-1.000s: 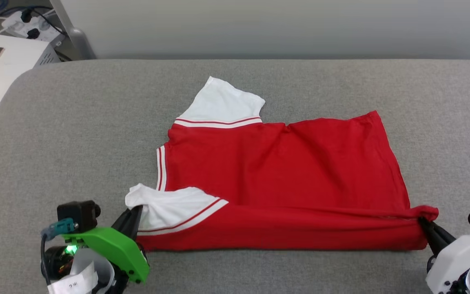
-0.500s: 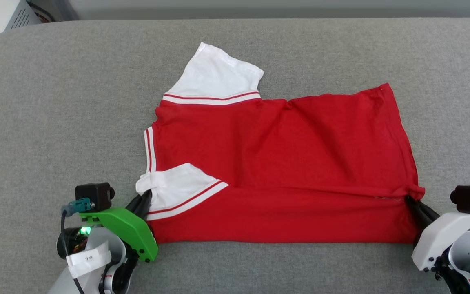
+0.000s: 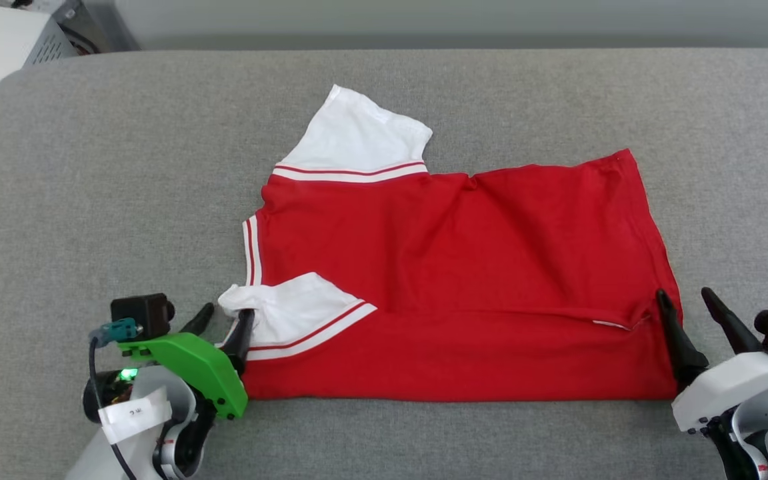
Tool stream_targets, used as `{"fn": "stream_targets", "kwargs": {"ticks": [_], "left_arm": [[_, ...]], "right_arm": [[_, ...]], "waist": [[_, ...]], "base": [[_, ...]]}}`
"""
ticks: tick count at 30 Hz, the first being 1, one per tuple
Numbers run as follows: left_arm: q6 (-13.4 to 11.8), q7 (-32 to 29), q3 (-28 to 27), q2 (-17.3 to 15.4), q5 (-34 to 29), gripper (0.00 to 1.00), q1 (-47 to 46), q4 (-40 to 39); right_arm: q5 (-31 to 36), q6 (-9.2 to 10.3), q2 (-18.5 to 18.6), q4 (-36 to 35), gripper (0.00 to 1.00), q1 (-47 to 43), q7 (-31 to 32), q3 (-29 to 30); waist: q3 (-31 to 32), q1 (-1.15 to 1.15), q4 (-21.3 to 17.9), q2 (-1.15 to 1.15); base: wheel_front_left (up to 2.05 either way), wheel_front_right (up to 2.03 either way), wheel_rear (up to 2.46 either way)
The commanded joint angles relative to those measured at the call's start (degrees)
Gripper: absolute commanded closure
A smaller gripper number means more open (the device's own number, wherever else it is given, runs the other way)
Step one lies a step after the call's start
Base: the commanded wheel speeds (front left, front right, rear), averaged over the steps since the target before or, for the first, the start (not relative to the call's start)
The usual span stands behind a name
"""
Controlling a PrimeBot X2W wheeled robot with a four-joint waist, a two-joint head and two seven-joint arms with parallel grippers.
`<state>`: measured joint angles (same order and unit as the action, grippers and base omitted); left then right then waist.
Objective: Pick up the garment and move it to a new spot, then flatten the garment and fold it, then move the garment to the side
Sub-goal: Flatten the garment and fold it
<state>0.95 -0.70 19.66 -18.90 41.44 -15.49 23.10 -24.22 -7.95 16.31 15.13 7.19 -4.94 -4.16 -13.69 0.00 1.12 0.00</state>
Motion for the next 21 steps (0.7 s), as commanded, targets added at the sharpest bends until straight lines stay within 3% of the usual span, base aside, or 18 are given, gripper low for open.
{"fn": "stream_targets", "kwargs": {"ticks": [1, 6, 11, 15, 21], "left_arm": [[-0.6, -0.5, -0.6, -1.3, 0.2, 0.00, -0.4, -0.5], [-1.6, -5.0, -0.7, -4.1, 0.7, 0.00, 0.4, -3.1], [-1.5, -18.5, 0.1, -8.4, 4.8, 0.00, 1.3, -8.5], [-3.3, -29.5, 0.4, -11.6, 8.3, 0.00, 1.9, -13.9], [-6.2, -38.6, 2.6, -13.7, 9.5, 0.00, 3.5, -18.5]], "right_arm": [[1.0, 0.46, -0.6, -0.5, 0.00, -1.0, -1.9, 0.8], [3.4, 0.46, -2.3, -2.7, 0.00, -4.0, -3.2, 3.7], [5.1, 0.46, -4.2, -6.6, 0.00, -7.1, -1.0, 5.8], [6.0, 0.46, -5.7, -9.5, 0.00, -8.6, 1.1, 6.4], [6.4, 0.46, -7.0, -12.7, 0.00, -9.2, 3.0, 6.6]], "waist": [[2.0, 0.00, 0.2, 0.00], [5.5, 0.00, 0.7, 0.00], [8.2, 0.00, 1.1, 0.00], [8.8, 0.00, 0.9, 0.00], [7.3, 0.00, -0.2, 0.00]], "base": [[0.00, 0.00, 0.00], [0.00, 0.00, 0.00], [0.00, 0.00, 0.00], [0.00, 0.00, 0.00], [0.00, 0.00, 0.00]]}}
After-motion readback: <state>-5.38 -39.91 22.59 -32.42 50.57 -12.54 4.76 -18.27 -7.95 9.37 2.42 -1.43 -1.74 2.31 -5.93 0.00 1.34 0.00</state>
